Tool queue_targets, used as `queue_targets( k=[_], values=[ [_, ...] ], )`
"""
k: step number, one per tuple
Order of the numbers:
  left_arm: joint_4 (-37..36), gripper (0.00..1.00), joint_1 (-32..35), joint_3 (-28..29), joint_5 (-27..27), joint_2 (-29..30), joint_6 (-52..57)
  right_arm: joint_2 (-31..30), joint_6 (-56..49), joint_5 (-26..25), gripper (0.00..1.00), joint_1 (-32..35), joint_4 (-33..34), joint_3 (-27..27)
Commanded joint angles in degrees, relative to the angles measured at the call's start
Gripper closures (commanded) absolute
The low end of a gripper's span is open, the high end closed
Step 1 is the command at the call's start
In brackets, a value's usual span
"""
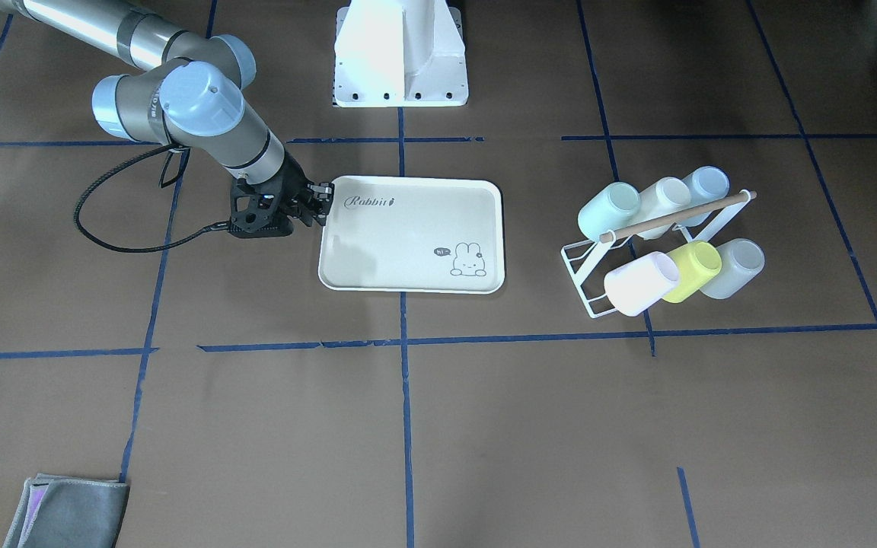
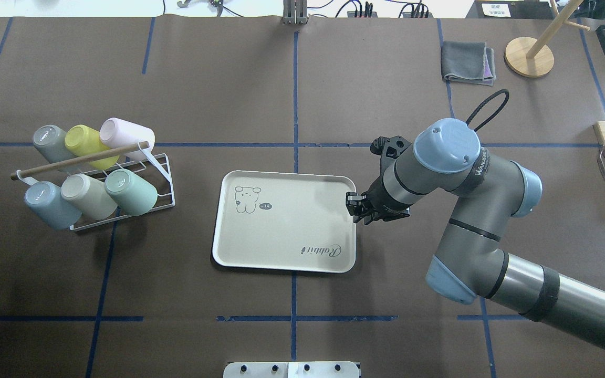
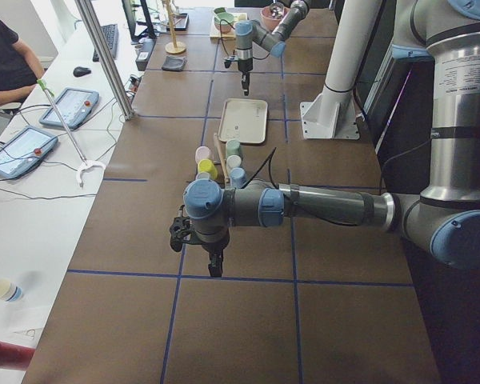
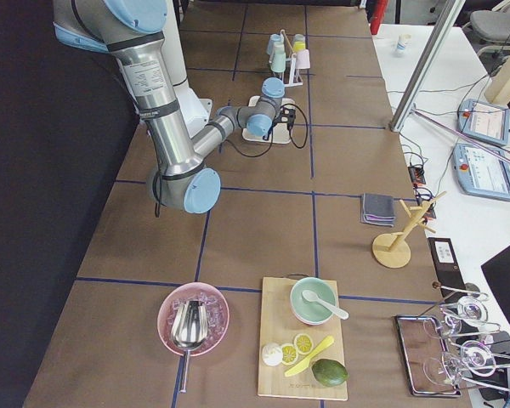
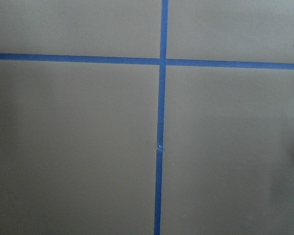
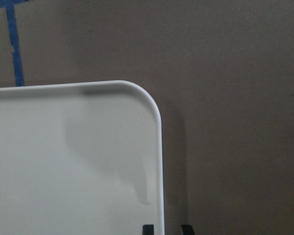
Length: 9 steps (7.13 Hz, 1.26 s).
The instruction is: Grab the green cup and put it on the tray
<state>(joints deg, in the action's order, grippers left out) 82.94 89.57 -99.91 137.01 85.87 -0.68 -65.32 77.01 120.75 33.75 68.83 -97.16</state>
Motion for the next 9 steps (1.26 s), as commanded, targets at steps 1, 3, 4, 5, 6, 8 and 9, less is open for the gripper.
queue_targets(
  k=[1, 3, 4, 5, 6, 8, 9],
  values=[
    [-0.1, 0.00, -1.9, -4.2, 0.0, 0.4, -0.4, -4.5, 0.0, 3.2, 0.00, 5.6, 0.2, -3.5],
    [-0.2, 0.00, -6.8, -12.9, 0.2, 0.4, -0.5, -11.3, -1.4, 9.1, 0.00, 13.9, 0.2, -7.3],
    [-1.3, 0.00, -7.9, -15.6, 0.2, 0.5, -0.5, -16.4, -6.6, 9.2, 0.00, 16.4, 0.2, -9.6],
    [-1.5, 0.00, -8.4, -19.9, -0.3, 0.0, -1.3, -20.8, -12.1, 9.3, 0.00, 18.6, 0.2, -11.3],
    [-1.7, 0.00, -9.3, -22.9, -0.5, 0.6, -7.2, -24.4, -16.3, 10.4, 0.00, 21.9, 0.2, -12.5],
    [-1.8, 0.00, -17.7, -23.5, -1.6, 4.0, -7.9, -29.4, -26.6, 12.1, 0.00, 27.4, 0.2, -12.5],
    [-2.7, 0.00, -21.9, -25.8, -7.4, 5.8, -7.9, -30.6, -28.3, 12.1, 0.00, 28.2, 0.2, -12.4]
  ],
)
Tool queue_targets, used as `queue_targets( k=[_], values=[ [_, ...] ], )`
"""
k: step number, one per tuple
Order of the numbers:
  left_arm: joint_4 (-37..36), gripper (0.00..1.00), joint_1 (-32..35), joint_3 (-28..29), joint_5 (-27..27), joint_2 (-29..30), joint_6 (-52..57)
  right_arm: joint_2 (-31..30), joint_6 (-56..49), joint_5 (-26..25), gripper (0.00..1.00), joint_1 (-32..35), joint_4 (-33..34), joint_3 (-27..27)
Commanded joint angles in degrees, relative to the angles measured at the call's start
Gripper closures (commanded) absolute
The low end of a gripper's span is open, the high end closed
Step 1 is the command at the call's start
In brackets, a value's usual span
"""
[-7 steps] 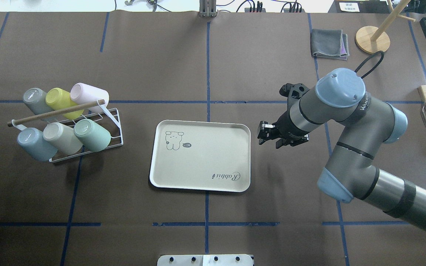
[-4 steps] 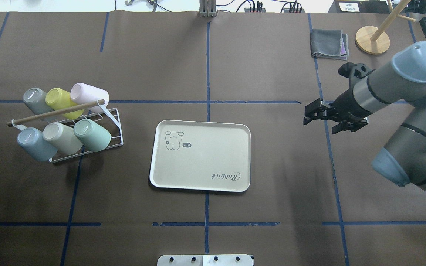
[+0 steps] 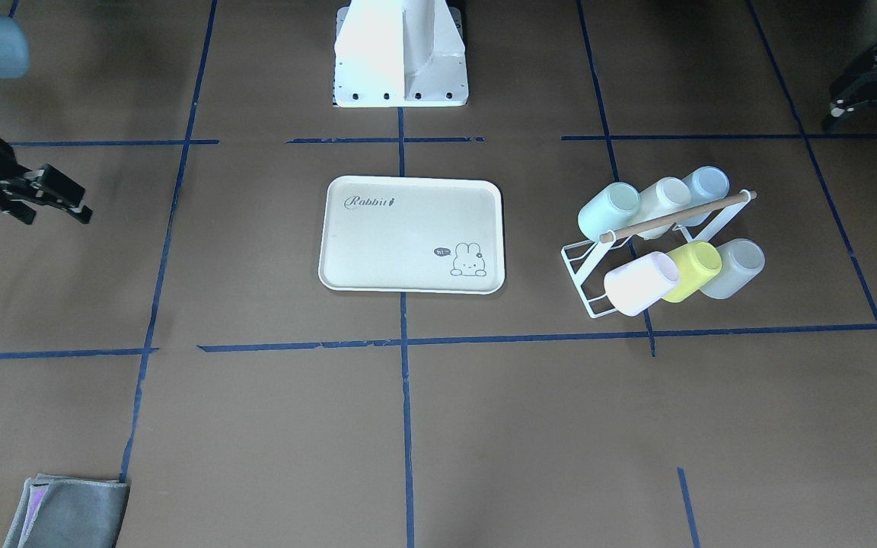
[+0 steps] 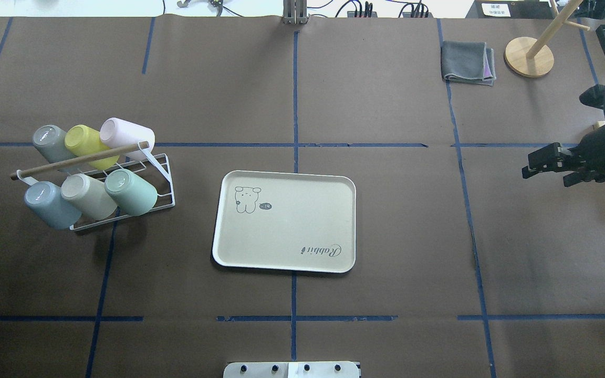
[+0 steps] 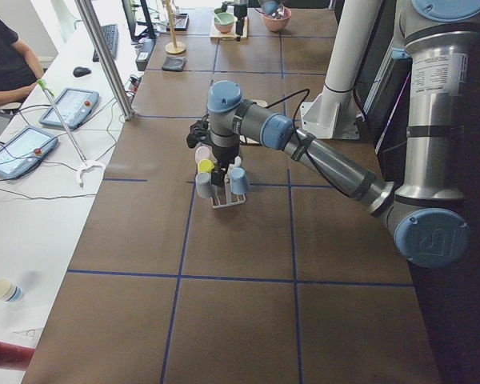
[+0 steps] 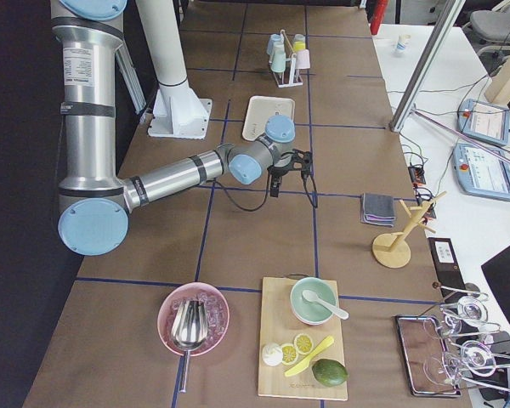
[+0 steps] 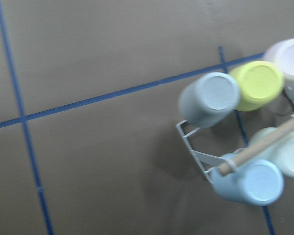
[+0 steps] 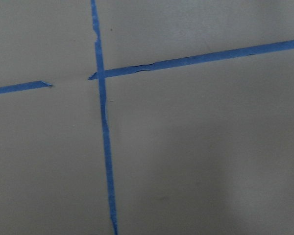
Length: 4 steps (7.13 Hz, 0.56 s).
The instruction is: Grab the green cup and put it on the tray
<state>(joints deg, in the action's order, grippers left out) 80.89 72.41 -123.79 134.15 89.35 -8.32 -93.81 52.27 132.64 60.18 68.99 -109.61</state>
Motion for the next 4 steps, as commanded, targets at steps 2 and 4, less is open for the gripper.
queue_targets(
  k=[2, 4],
  values=[
    [-2.6, 0.00, -10.1, -2.3, -7.3, 6.0, -1.1, -3.3, -3.8, 0.3, 0.00, 2.4, -0.1, -0.3],
    [-3.9, 0.01, -17.7, -3.0, -7.8, 14.3, -16.9, -4.1, -5.2, 0.3, 0.00, 3.1, -0.1, -0.3]
  ],
)
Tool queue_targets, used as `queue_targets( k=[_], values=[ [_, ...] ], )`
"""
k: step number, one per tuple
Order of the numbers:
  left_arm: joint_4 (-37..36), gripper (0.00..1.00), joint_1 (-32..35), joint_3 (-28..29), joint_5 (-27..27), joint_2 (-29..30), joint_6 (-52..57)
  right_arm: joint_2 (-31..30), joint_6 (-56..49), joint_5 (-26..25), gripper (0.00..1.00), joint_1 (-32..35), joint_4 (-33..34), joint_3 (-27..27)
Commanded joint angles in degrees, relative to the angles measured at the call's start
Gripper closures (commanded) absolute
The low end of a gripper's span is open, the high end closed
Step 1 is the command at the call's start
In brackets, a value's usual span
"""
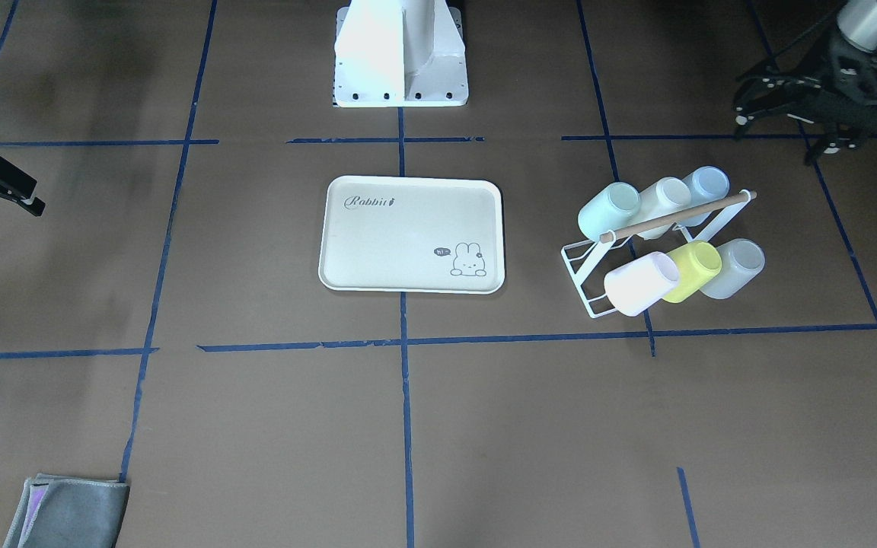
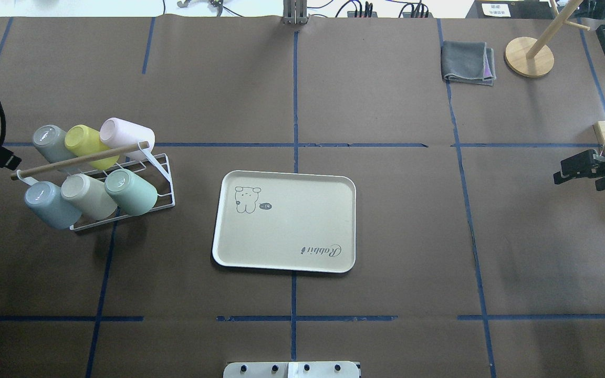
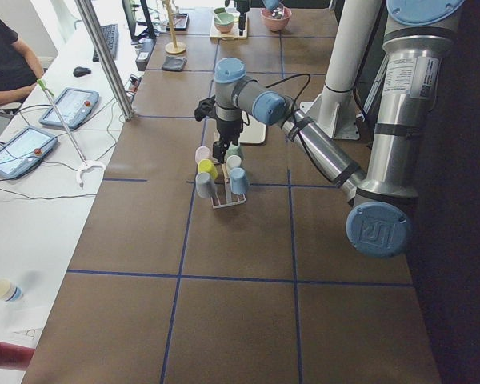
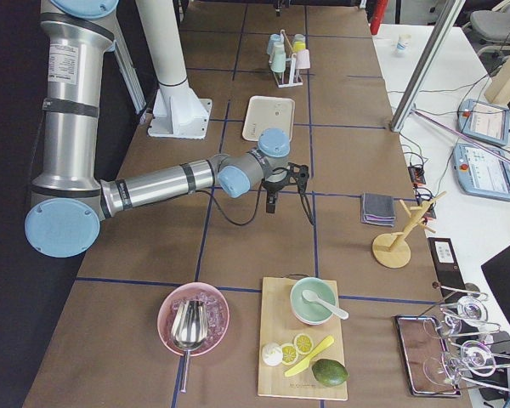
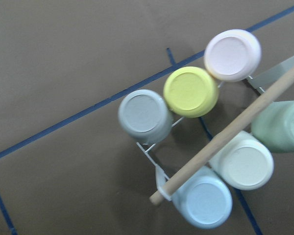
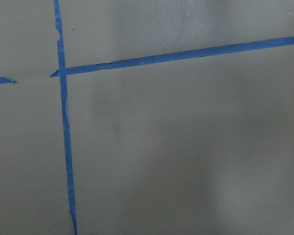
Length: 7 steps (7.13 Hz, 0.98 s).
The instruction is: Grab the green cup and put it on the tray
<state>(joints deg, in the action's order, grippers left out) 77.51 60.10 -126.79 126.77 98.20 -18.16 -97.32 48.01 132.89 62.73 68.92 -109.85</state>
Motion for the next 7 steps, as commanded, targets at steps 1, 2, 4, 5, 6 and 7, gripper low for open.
queue_targets(
  k=[1, 2, 4, 5, 6, 7],
  values=[
    [-0.6, 0.01, -10.8, 1.9, -0.5, 9.7, -7.2, -1.3, -1.8, 0.0, 0.00, 1.0, -0.1, 0.0],
    [-0.6, 0.01, -11.6, 2.3, -1.2, 13.0, -7.1, -1.8, -2.6, 0.0, 0.00, 1.2, -0.1, 0.2],
    [-0.9, 0.03, -17.2, 2.0, -15.1, 15.7, -4.5, -4.2, -9.0, 0.1, 0.00, 4.1, 0.1, 0.7],
    [-2.9, 0.02, -23.7, 2.2, -24.1, 16.8, -1.5, -5.1, -10.8, 0.1, 0.00, 5.4, 0.2, 0.7],
    [-8.0, 0.01, -25.1, 2.3, -28.5, 18.5, 5.8, -5.6, -11.4, 0.1, 0.00, 5.7, 0.1, 0.7],
    [-12.1, 0.02, -27.0, 2.5, -34.3, 20.3, 10.6, -5.9, -11.8, 0.1, 0.00, 6.6, 0.2, 0.6]
  ],
)
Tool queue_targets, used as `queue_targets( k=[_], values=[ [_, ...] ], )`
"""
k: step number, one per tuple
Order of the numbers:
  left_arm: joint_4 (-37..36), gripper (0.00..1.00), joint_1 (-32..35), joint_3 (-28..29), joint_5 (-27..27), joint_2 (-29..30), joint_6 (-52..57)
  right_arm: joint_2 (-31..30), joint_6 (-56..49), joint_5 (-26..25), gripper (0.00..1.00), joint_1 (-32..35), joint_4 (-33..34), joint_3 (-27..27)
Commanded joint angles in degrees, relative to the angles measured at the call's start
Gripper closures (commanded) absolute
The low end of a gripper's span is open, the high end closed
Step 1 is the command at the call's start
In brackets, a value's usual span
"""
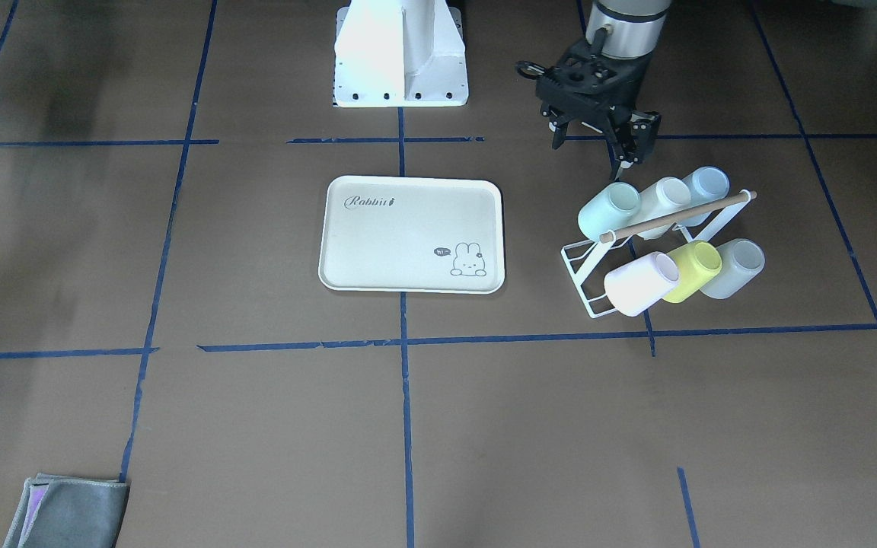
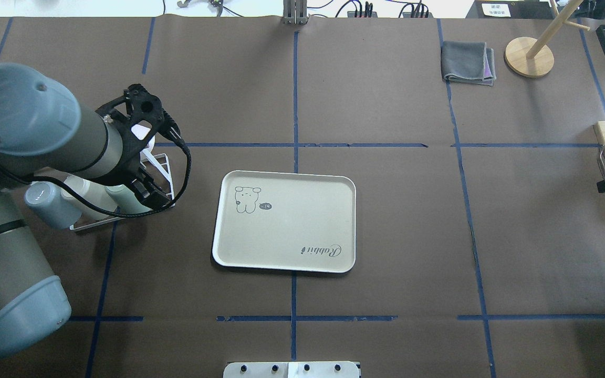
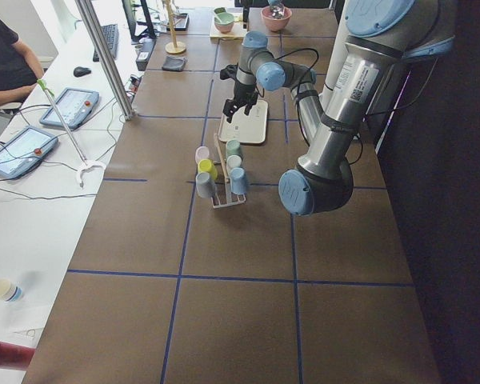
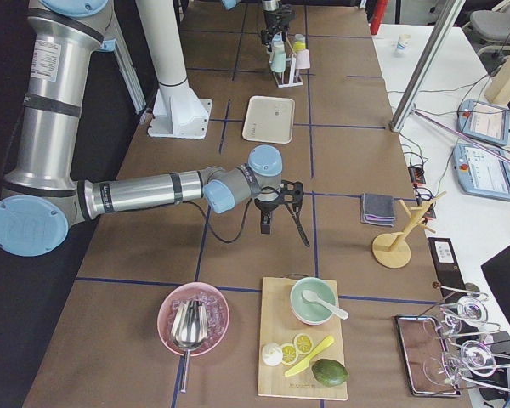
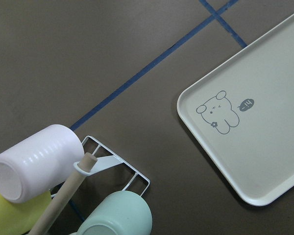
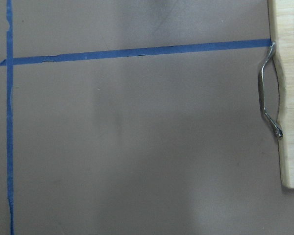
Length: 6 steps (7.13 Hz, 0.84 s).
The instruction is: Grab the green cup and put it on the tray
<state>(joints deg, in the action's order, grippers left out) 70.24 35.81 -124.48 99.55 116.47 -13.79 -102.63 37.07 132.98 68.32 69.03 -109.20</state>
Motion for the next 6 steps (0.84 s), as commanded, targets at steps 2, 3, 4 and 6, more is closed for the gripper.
queue_targets(
  k=[2, 3, 4, 6],
  values=[
    [-7.7, 0.00, -13.1, 1.6, -27.4, 3.4, 19.2, -2.7, -6.4, -0.1, 0.00, 4.1, 0.1, 0.1],
    [-8.7, 0.00, -14.3, 1.6, -29.0, 3.4, 27.7, -2.9, -9.5, -0.1, 0.00, 5.5, 0.1, 1.3],
    [-10.2, 0.00, -14.4, 1.7, -29.8, 3.2, 35.9, -3.8, -11.0, 0.0, 0.00, 6.4, 0.1, 1.4],
    [-14.0, 0.00, -17.5, 6.6, -42.5, 3.5, 52.6, -5.1, -17.8, -0.1, 0.00, 8.7, 0.2, 2.8]
  ],
)
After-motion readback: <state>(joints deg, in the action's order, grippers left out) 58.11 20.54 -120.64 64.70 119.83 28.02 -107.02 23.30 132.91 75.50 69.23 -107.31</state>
